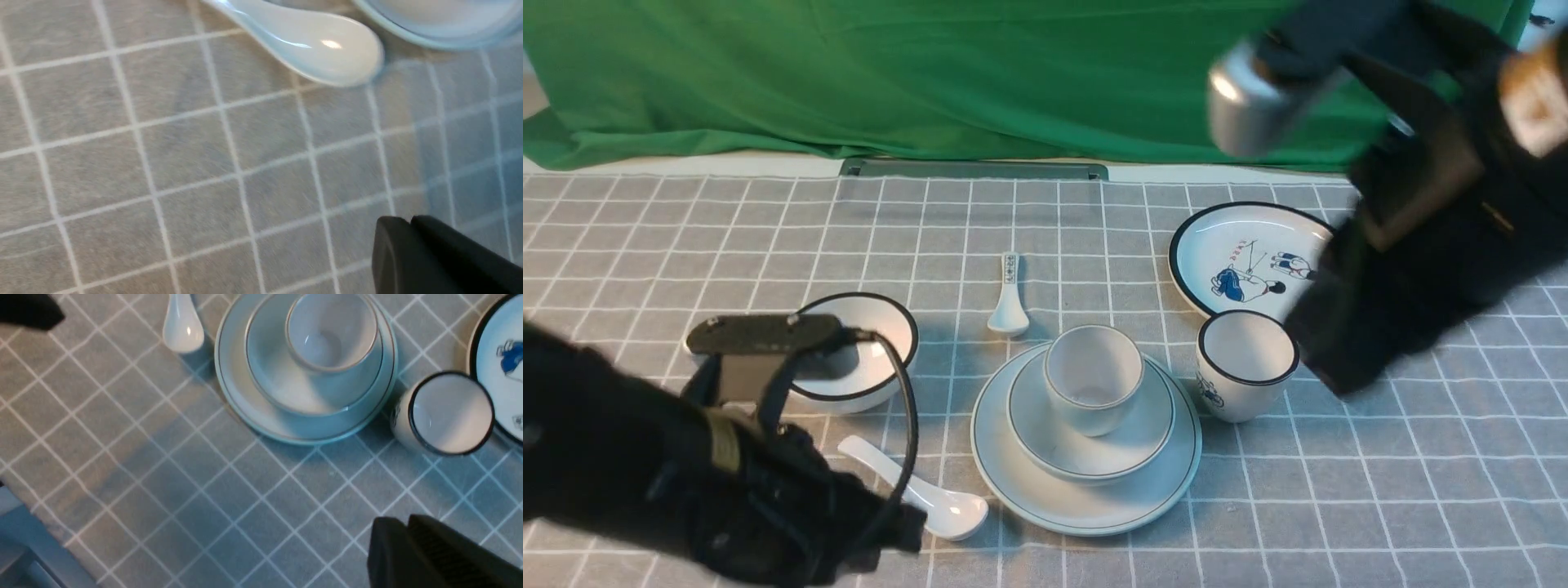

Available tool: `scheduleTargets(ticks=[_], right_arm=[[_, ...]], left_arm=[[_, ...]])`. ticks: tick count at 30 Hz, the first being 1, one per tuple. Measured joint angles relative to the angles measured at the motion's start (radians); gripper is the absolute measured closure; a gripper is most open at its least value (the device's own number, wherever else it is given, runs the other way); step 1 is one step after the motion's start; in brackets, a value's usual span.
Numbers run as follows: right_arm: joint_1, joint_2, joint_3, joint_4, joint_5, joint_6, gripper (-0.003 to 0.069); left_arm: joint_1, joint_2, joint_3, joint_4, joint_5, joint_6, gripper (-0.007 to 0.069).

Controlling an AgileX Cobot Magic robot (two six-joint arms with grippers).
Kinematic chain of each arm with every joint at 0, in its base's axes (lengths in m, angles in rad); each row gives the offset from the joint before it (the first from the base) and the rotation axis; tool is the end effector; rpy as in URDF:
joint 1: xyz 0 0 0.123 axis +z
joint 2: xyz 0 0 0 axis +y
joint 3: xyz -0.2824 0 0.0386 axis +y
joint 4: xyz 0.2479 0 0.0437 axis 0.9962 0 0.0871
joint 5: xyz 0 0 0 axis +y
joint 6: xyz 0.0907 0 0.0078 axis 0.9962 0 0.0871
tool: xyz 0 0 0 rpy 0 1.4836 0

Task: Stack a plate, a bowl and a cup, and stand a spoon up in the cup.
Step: Use the left arm to grab a blue soup spoon

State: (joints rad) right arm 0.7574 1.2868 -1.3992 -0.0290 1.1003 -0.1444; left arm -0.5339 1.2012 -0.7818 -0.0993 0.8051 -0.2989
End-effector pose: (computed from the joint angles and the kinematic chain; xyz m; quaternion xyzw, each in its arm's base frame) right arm 0.1875 0.1740 0.4047 -0.4133 0.8491 0.0855 0.3178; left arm 0.1830 -0.1157 0.2569 0.0886 0.9717 -0.1256 0.1793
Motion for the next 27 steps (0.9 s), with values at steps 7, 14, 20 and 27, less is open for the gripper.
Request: scheduleTargets(ticks=[7, 14, 20, 27], right_arm=[[0.000, -0.215, 0.278, -0.006, -0.194, 0.001, 0.0569], [0.000, -0.268, 0.335, -0.008, -0.228, 0.000, 0.0562], [0.000, -0.269, 0.337, -0.008, -0.230, -0.001, 0.0552], [0.000, -0.269, 0.337, -0.008, -0.225, -0.001, 0.0546]], left_arm=[[0.155, 0.185, -0.048, -0.025, -0.006, 0.034, 0.0509], [0.178, 0.298, -0.089, -0.099, -0.105, -0.017, 0.0246], [0.178, 0.408, -0.159, -0.082, -0.140, -0.076, 0.0174], [0.178, 0.502, -0.260, -0.025, -0.073, -0.133, 0.0217]])
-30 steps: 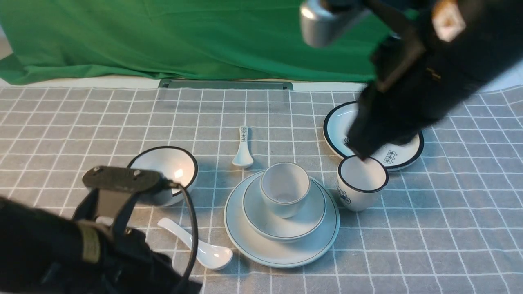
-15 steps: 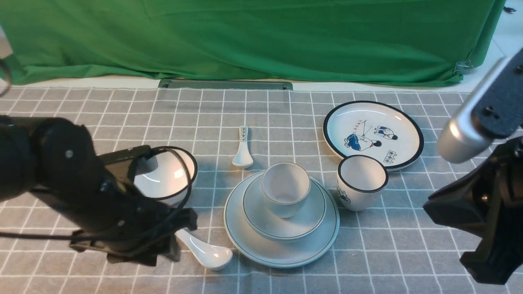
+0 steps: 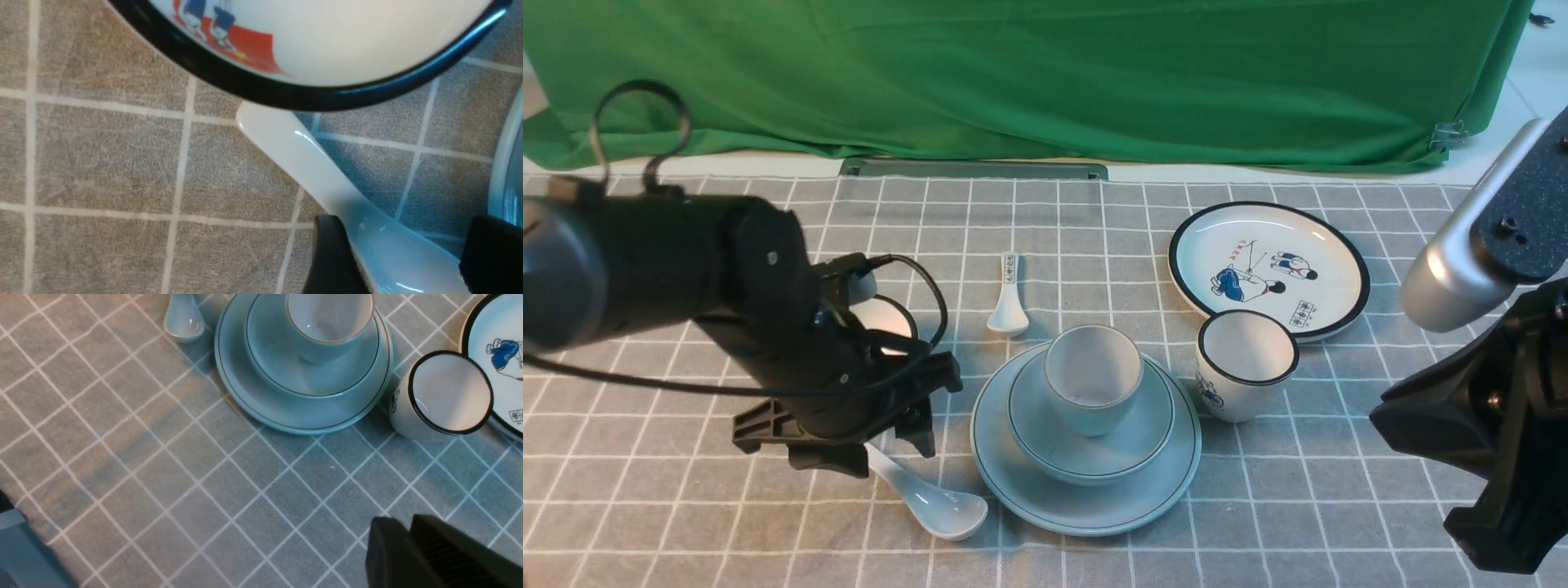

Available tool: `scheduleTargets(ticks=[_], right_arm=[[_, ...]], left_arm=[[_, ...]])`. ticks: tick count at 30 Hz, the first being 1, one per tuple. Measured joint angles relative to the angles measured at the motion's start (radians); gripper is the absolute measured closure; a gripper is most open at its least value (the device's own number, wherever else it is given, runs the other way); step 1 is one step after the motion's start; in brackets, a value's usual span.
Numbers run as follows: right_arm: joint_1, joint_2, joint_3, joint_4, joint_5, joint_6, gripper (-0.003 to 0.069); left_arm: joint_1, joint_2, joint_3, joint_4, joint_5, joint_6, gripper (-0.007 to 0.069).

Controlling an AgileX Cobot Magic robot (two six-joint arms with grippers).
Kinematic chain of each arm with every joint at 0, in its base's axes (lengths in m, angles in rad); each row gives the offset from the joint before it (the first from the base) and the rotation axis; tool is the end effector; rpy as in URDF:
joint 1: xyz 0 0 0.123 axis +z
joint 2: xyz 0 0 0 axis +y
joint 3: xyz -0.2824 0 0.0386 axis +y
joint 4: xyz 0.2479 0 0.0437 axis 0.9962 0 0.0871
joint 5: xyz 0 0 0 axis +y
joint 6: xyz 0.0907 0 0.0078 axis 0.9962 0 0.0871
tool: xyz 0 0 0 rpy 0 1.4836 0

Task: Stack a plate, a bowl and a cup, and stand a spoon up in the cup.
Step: Use the left arm to grab a blue soup spoon

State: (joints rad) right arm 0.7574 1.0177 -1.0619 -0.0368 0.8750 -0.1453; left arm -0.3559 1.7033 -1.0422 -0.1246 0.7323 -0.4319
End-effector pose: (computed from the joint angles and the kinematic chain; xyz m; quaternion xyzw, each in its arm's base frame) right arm 0.1450 0.1336 0.3765 -0.4039 0.8216 0.1042 0.3885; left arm 0.2992 -0.1193 0.1926 -0.0780 0.9871 -0.0943 0.1034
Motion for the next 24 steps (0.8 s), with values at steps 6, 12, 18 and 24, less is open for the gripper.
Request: scheduleTargets(ticks=[6, 12, 18, 24], right_arm=[[0.000, 0.000, 0.014, -0.001, 0.004, -0.002, 0.0540], [0.000, -0.001, 0.018, -0.001, 0.004, -0.005, 0.0533], [0.000, -0.001, 0.018, -0.001, 0.004, -0.007, 0.0530], [0.000, -0.001, 0.018, -0.001, 0.005, -0.012, 0.0530]], left_arm=[[0.000, 0.029, -0.012, 0.047, 0.035, -0.075, 0.0229], [0.000, 0.047, -0.013, 0.058, 0.013, -0.091, 0.0229], [0.000, 0.074, -0.013, 0.072, -0.008, -0.100, 0.0229], [0.000, 0.091, -0.013, 0.105, -0.024, -0.100, 0.0229]])
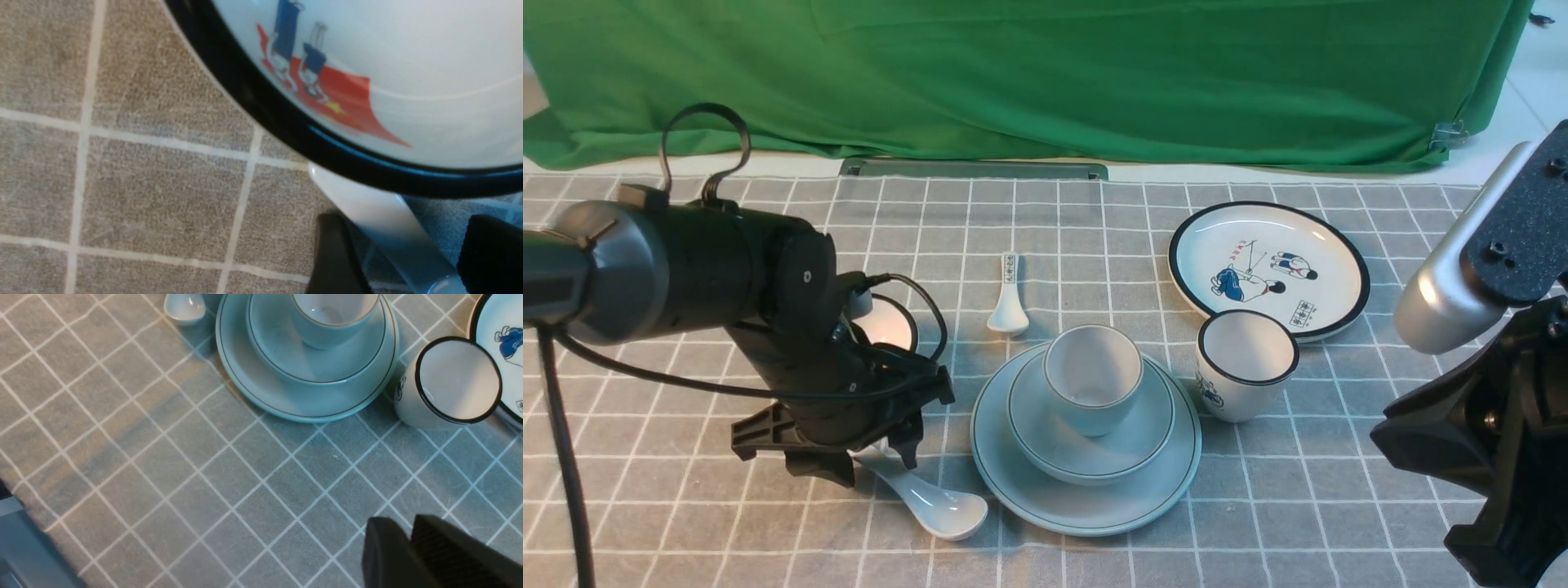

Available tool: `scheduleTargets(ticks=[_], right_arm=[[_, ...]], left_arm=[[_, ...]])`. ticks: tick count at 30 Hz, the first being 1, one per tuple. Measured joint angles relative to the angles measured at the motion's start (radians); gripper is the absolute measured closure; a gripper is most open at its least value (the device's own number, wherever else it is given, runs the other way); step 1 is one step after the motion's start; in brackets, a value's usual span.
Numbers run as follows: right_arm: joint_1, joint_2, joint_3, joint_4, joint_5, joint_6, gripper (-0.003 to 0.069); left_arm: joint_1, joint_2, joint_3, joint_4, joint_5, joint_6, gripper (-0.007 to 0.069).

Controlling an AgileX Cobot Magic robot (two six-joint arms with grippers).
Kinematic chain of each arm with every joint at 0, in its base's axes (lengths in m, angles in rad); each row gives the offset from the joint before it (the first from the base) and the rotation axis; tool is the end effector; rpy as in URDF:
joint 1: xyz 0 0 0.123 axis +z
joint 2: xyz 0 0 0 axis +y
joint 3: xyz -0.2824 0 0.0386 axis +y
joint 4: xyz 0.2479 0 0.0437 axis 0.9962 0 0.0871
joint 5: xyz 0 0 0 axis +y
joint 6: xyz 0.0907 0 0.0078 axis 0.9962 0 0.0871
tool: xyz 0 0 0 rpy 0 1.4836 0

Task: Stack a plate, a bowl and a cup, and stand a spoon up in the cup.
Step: Use the left arm to grab a blue soup spoon

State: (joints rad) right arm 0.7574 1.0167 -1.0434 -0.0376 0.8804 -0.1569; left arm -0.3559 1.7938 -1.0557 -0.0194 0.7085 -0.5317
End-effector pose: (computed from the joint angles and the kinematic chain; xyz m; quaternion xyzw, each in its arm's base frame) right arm 0.1445 0.1330 0.3706 -0.4109 0.8232 0.0985 0.3791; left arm 0.3107 -0.1167 0.1664 -0.0939 0.9899 -0.0517 0.0922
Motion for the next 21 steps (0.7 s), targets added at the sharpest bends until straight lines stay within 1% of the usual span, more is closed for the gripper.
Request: scheduleTargets(ticks=[11, 13, 14, 15, 18, 19, 20, 21], right_arm=[[0.000, 0.000, 0.000, 0.000, 0.008, -0.014, 0.0519], [0.000, 0.000, 0.000, 0.000, 0.010, -0.016, 0.0519], [0.000, 0.000, 0.000, 0.000, 0.012, -0.017, 0.0519], [0.000, 0.000, 0.000, 0.000, 0.012, -0.017, 0.0519], [0.000, 0.000, 0.000, 0.000, 0.018, -0.017, 0.0518], [0.000, 0.000, 0.000, 0.000, 0.020, -0.017, 0.0517], [0.000, 0.000, 0.000, 0.000, 0.020, -0.017, 0.0517], [0.000, 0.000, 0.000, 0.000, 0.020, -0.017, 0.0517]], left_arm=[[0.000, 0.031, -0.013, 0.007, 0.047, 0.003, 0.0232], [0.000, 0.033, -0.015, 0.000, 0.054, 0.027, 0.0247], [0.002, 0.033, -0.016, -0.006, 0.059, 0.049, 0.0266], [0.002, 0.033, -0.016, -0.006, 0.061, 0.052, 0.0266], [0.002, 0.034, -0.016, -0.016, 0.102, 0.087, 0.0363], [0.002, 0.034, -0.016, -0.016, 0.116, 0.098, 0.0428], [0.002, 0.034, -0.016, -0.016, 0.124, 0.105, 0.0463], [0.002, 0.034, -0.016, -0.016, 0.125, 0.105, 0.0471]])
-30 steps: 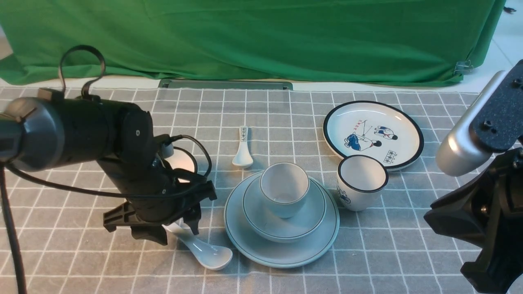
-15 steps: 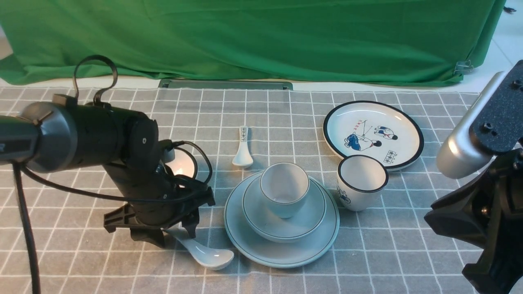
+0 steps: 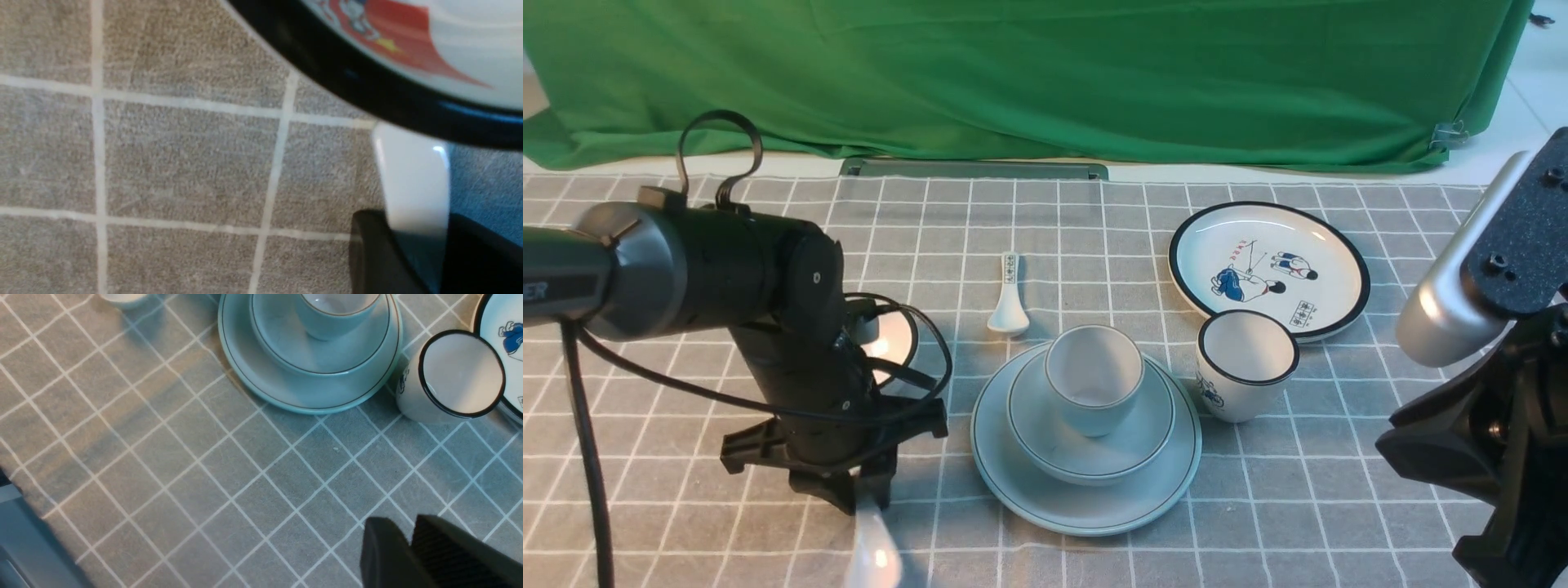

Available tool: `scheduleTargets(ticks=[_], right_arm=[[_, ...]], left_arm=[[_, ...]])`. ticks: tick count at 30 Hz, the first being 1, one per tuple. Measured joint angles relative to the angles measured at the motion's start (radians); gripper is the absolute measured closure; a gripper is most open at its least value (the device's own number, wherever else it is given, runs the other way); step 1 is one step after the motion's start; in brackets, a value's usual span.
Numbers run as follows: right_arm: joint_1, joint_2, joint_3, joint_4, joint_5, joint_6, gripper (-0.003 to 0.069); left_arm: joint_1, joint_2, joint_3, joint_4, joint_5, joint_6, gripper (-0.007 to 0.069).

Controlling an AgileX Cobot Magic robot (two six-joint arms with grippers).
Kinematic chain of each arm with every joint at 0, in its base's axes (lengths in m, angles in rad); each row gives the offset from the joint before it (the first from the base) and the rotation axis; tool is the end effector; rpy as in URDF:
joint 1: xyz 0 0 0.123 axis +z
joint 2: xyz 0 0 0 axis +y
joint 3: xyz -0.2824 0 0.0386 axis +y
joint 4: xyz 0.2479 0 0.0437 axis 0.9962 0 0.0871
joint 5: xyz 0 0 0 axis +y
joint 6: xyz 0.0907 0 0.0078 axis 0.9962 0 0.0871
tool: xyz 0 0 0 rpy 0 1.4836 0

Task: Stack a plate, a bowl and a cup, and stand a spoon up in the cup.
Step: Use the left arm to grab a blue soup spoon, then use the left arm to put the blue soup spoon into the blue teacup in the middle

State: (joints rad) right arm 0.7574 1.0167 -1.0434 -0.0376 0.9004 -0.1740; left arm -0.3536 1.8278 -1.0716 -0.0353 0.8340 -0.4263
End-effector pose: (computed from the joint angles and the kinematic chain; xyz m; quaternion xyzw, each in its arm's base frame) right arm 0.1436 0.1321 0.3693 -0.4195 0.8232 0.0926 0.3712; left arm 0.3045 -0.1149 0.1572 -0.0477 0.9982 -0.0253 0.0262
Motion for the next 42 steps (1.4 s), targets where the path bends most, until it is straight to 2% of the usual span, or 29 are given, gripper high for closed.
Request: scheduleTargets(ticks=[1, 15, 19, 23, 24, 27, 31, 32, 42], right_arm=[[0.000, 0.000, 0.000, 0.000, 0.004, 0.000, 0.0517], [0.000, 0.000, 0.000, 0.000, 0.007, -0.003, 0.0516], [0.000, 0.000, 0.000, -0.001, 0.007, -0.004, 0.0516], [0.000, 0.000, 0.000, -0.023, 0.007, -0.001, 0.0516], [0.000, 0.000, 0.000, -0.041, 0.007, 0.009, 0.0516], [0.000, -0.009, 0.001, -0.085, 0.007, 0.052, 0.0527], [0.000, -0.047, 0.017, -0.140, 0.004, 0.110, 0.0587], [0.000, -0.086, 0.047, -0.176, 0.002, 0.166, 0.0629], [0.000, -0.308, 0.199, -0.242, -0.134, 0.319, 0.0636]], left_arm=[[0.000, 0.001, 0.000, -0.003, 0.011, 0.007, 0.0517], [-0.017, -0.074, 0.009, 0.011, 0.109, 0.115, 0.0515], [-0.040, -0.149, 0.010, 0.024, 0.107, 0.153, 0.0515], [-0.113, -0.261, 0.011, 0.054, 0.061, 0.166, 0.0515], [-0.161, -0.326, 0.011, 0.066, -0.015, 0.176, 0.0515], [-0.222, -0.394, 0.011, 0.089, -0.130, 0.186, 0.0515], [-0.285, -0.461, 0.011, 0.135, -0.336, 0.199, 0.0515], [-0.311, -0.472, 0.011, 0.161, -0.477, 0.235, 0.0515], [-0.325, -0.337, 0.011, 0.179, -0.923, 0.299, 0.0515]])
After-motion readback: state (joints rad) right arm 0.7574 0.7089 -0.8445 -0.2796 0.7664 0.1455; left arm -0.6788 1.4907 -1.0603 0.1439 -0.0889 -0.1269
